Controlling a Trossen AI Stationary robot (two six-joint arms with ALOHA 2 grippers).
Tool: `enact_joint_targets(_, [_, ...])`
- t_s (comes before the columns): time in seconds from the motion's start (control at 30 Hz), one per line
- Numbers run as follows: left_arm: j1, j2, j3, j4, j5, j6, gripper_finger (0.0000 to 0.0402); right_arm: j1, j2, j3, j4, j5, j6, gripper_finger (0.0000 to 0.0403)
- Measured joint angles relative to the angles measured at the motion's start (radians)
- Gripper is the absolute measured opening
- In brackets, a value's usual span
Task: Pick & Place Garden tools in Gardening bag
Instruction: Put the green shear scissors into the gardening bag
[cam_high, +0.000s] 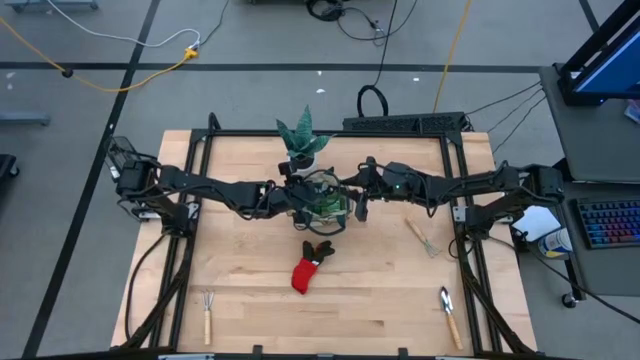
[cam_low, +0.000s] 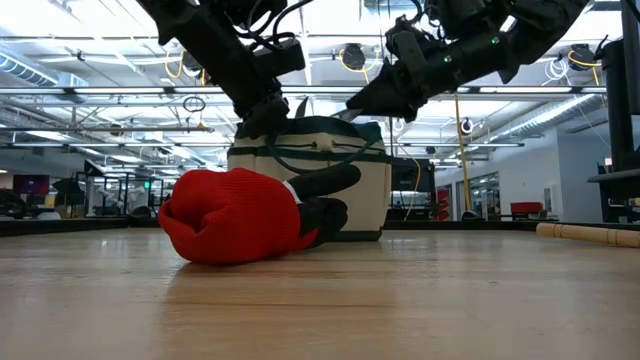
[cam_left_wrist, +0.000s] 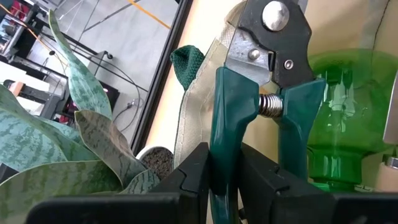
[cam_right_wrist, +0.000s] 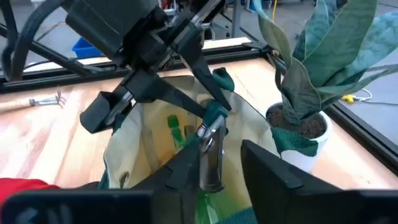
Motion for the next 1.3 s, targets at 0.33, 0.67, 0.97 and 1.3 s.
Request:
enact_joint_targets(0.33, [0.000,0.000,0.000,0.000,-0.007,0.006,0.0067,0.000,0.001,0.000,-0.016,-0.002,-0.028,0.0009])
enact_joint_targets(0.67, [-0.042,0.000,0.000,0.000,-0.137,0.013,0.0067,0.000,0.001,0.000,-0.022,-0.048,0.043,0.0048])
enact_joint_targets(0.97, [-0.054,0.000,0.000,0.035,-0.139,0.012,0.0067,-0.005,0.001,0.000,-0.009,-0.051,0.041,0.0044])
enact_joint_targets(1.3, [-0.055,0.000,0.001,0.048,-0.130,0.036,0.0067,-0.005,0.001,0.000,-0.010,-0.051,-0.033,0.0017])
